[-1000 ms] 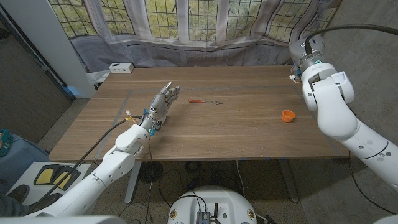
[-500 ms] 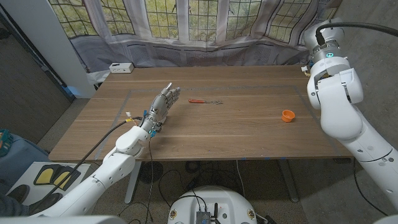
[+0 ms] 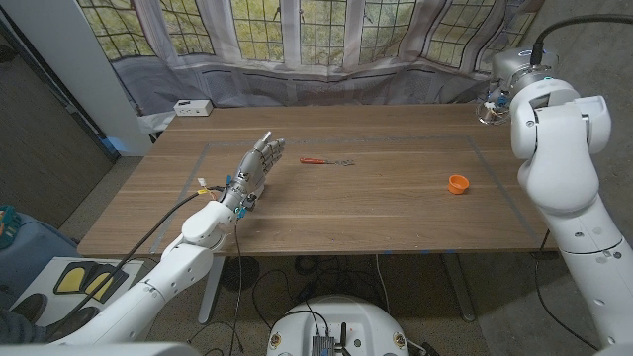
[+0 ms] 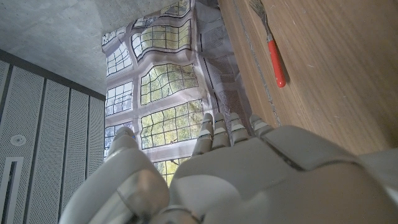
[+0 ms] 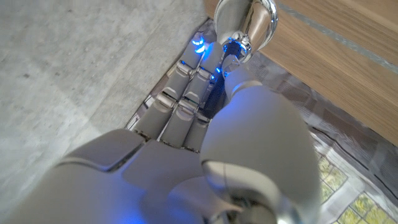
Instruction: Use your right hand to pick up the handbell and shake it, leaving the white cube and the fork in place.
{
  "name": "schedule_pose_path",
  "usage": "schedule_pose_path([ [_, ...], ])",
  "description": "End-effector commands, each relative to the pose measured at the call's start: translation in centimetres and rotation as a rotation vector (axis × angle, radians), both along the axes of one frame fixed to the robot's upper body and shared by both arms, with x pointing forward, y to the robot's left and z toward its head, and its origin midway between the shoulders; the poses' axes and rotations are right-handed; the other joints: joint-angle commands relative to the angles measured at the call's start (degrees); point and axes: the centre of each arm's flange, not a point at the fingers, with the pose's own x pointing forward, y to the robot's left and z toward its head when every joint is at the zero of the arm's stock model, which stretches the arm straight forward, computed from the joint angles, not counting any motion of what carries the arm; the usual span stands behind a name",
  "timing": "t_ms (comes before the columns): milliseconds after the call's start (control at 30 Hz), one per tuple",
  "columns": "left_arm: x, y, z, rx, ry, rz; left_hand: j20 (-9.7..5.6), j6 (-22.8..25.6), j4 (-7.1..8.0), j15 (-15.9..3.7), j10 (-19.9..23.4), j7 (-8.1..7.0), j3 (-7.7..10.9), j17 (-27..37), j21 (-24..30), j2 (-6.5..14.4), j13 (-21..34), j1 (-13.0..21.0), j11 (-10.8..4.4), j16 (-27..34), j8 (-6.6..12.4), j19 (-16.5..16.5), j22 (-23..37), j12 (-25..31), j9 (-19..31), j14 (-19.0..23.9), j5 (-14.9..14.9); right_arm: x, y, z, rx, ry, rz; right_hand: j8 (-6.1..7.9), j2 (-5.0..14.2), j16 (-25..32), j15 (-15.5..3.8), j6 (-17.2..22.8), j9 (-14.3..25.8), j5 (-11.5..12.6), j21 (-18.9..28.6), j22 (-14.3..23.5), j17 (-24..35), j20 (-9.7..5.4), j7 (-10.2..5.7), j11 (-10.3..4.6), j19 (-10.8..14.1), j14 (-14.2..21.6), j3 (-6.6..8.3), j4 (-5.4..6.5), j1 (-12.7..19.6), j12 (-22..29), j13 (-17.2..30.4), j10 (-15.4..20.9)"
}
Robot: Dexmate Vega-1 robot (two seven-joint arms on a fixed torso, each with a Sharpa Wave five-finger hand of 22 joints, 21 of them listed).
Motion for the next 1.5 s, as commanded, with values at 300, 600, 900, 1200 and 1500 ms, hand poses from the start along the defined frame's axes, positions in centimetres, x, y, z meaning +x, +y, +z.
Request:
schedule_pose_path([
  [300, -0.6, 0.4, 1.3, -0.004, -0.032, 0.009, 0.02, 1.0, 0.04, 0.48, 1.0, 0.18, 0.37, 0.1, 0.4, -0.1, 0.2, -0.4, 0.41, 0.3, 0.67, 0.4, 0.1, 0.3, 0.2, 0.9, 0.0, 2.2, 2.8, -3.9, 0.263, 0.006, 0.489, 0.14, 0.34, 0.0, -0.34, -0.1, 0.3, 0.1, 0.7, 0.1, 0.5, 0.21, 0.80, 1.80, -0.2, -0.6, 0.12, 0.03, 0.3, 0.5, 0.4, 2.6],
  [600, -0.9, 0.8, 1.6, 0.005, -0.034, 0.025, 0.05, 1.2, 0.04, 0.45, 1.0, 0.19, 0.39, 0.1, 0.4, -0.1, 0.2, -0.4, 0.41, 0.3, 0.69, 0.5, 0.1, 0.3, 0.2, 1.1, 0.0, 3.9, 5.5, -5.7, 0.216, 0.034, 0.515, 0.07, 0.51, 0.1, -0.22, -0.3, 0.3, 0.1, 0.8, 0.1, 0.7, 0.30, 0.91, 1.84, -0.3, -0.4, 0.11, 0.14, 0.2, 0.4, 0.5, 2.5],
  [900, -0.9, 0.9, 1.1, 0.004, -0.017, 0.030, 0.05, 1.2, 0.03, 0.41, 1.1, 0.07, 0.43, 0.1, 0.4, 0.0, 0.2, -0.4, 0.37, 0.2, 0.67, 0.5, 0.1, 0.3, 0.2, 1.0, 0.0, 4.9, 6.5, -5.9, 0.215, 0.051, 0.545, 0.10, 0.53, 0.1, -0.20, -0.3, 0.3, 0.1, 1.0, 0.1, 0.9, 0.36, 0.99, 1.99, -0.3, -0.4, 0.09, 0.14, 0.2, 0.4, 0.5, 2.6],
  [1200, -0.8, 0.8, 0.8, 0.006, -0.012, 0.029, 0.11, 1.2, 0.02, 0.38, 1.1, 0.14, 0.44, 0.1, 0.3, 0.0, 0.2, -0.4, 0.43, 0.2, 0.63, 0.4, 0.1, 0.3, 0.2, 1.0, 0.0, 5.1, 7.9, -6.3, 0.177, 0.059, 0.552, 0.08, 0.53, 0.1, -0.24, -0.4, 0.3, 0.2, 1.2, 0.1, 0.9, 0.41, 1.04, 2.08, -0.3, -0.5, 0.10, 0.08, 0.3, 0.4, 0.6, 2.7],
  [1500, -0.6, 0.8, 0.9, -0.002, -0.014, 0.030, 0.09, 1.2, 0.02, 0.41, 1.1, 0.05, 0.46, 0.1, 0.3, 0.0, 0.2, -0.4, 0.45, 0.1, 0.58, 0.3, 0.1, 0.2, 0.2, 1.0, 0.0, 5.4, 9.0, -6.4, 0.159, 0.078, 0.576, 0.11, 0.55, 0.0, -0.23, -0.3, 0.4, 0.2, 1.4, 0.1, 1.0, 0.44, 1.17, 2.07, -0.4, -0.4, 0.07, 0.08, 0.3, 0.4, 0.6, 2.8],
])
